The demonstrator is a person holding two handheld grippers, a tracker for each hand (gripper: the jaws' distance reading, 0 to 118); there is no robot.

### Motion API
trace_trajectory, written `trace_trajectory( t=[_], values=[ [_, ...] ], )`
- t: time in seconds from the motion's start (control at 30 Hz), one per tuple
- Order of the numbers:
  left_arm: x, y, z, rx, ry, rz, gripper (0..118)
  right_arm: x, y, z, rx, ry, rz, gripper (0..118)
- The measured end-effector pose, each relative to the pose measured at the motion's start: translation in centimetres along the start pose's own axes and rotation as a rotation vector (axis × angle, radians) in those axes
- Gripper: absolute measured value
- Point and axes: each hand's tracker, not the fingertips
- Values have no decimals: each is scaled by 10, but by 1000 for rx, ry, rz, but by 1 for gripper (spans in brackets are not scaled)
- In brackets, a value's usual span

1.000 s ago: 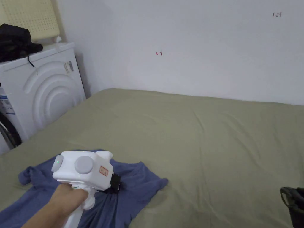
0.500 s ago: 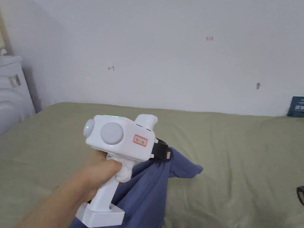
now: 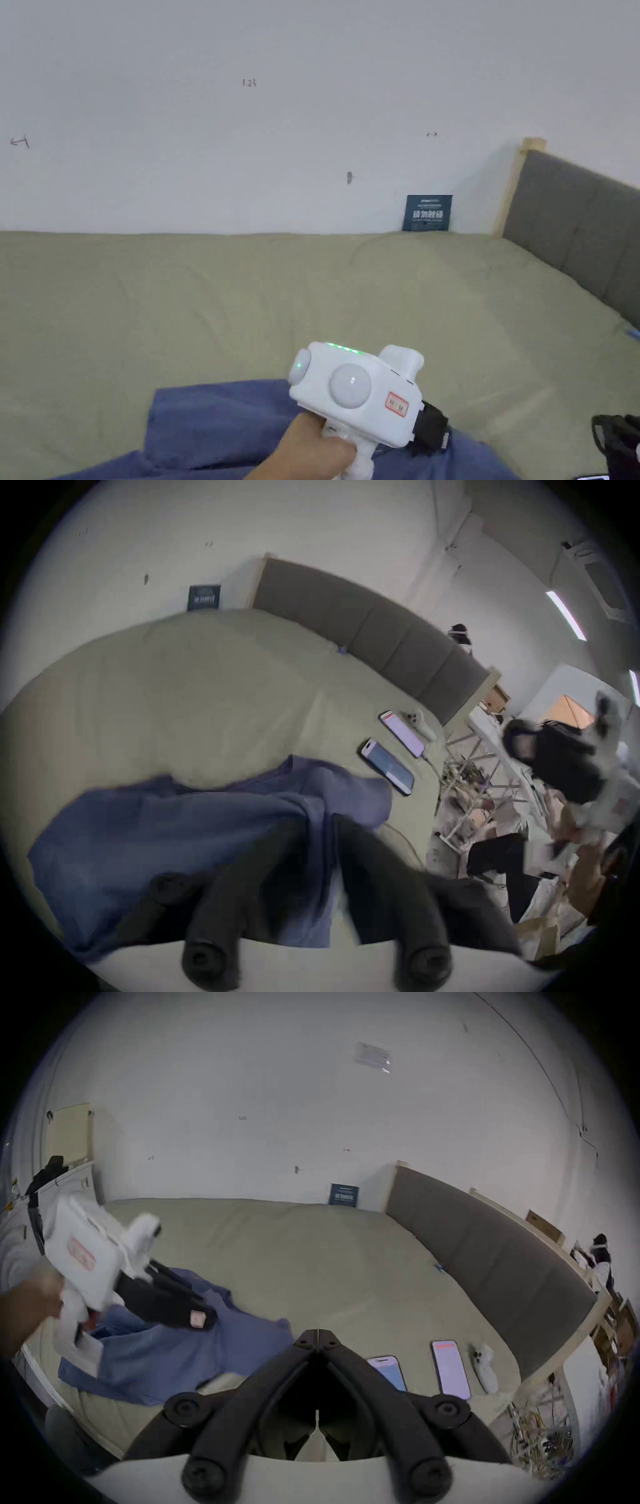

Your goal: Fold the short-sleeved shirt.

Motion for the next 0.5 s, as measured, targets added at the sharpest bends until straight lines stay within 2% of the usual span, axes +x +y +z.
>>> trace_trajectory(
  t=[0.03,0.07,0.2,0.33,0.37,0.4,0.47,0.5],
  values=[
    [-5,-8,-6,15,-7,54,95,0,-2,-1,-3,-4,3,0],
    [-9,-17,-8,21,8,119,106,-1,-3,-2,-8,-4,7,0],
    [-39,-30,41,113,78,300,105,-19,2,-14,-19,47,12,0],
    [-63,-47,150,299,277,269,99,-45,15,-30,6,117,12,0],
    [-67,-59,191,351,392,261,91,-56,20,-33,25,141,12,0],
    [-69,-66,209,377,447,262,74,-61,23,-36,30,146,12,0],
    [-73,-94,262,448,621,281,21,-76,30,-43,46,179,10,0],
    [-75,-109,287,465,712,302,3,-84,33,-45,50,195,3,0]
  ],
)
